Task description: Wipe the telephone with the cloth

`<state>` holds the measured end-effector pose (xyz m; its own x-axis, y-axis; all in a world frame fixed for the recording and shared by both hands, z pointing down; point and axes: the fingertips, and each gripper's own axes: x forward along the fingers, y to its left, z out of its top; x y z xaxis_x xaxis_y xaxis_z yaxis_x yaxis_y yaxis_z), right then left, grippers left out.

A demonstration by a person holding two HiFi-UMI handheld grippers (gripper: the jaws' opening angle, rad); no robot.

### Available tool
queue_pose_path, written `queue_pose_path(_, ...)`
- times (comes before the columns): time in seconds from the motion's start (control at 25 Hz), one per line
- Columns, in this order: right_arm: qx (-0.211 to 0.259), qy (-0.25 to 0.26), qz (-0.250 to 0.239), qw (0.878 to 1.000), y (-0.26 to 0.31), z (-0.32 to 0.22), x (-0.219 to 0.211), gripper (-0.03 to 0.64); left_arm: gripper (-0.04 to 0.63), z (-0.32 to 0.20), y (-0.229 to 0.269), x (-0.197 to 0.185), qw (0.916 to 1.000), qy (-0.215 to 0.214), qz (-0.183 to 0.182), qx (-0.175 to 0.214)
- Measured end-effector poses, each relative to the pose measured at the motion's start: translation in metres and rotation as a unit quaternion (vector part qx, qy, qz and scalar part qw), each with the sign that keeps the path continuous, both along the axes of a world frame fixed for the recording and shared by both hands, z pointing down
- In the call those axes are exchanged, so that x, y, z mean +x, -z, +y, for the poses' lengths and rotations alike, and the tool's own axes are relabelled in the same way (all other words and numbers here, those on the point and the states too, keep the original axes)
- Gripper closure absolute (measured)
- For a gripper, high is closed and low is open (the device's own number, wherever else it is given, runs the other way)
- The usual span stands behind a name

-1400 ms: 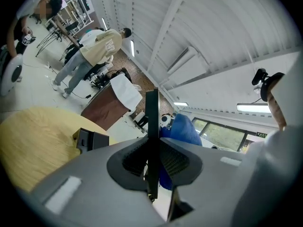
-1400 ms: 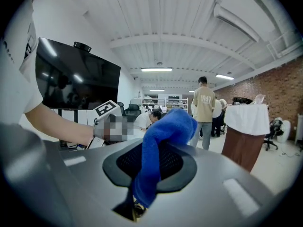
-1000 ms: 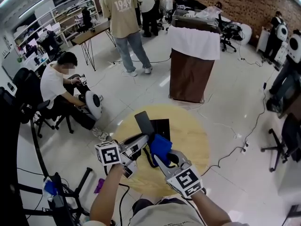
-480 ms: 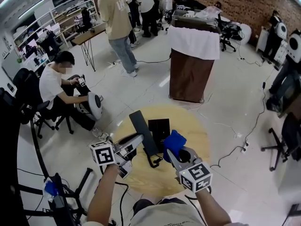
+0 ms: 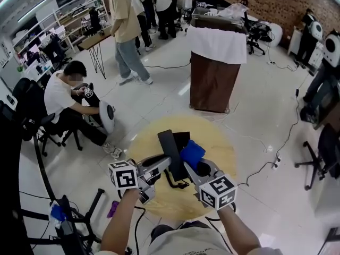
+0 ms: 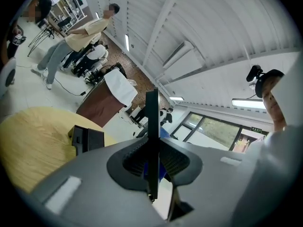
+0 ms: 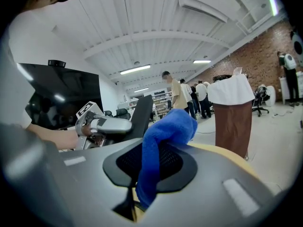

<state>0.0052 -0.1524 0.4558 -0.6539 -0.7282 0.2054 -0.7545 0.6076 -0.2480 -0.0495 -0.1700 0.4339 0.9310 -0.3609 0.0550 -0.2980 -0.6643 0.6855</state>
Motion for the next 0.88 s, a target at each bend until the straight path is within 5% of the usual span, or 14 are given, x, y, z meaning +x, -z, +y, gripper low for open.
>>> queue_pose_path(0.88, 0.079, 0.026, 0.026, 0.996, 0.075, -0.062, -0.007, 0.555, 0.531, 0.012, -0.016, 0.016, 0.9997, -0.018, -0.011, -0.009)
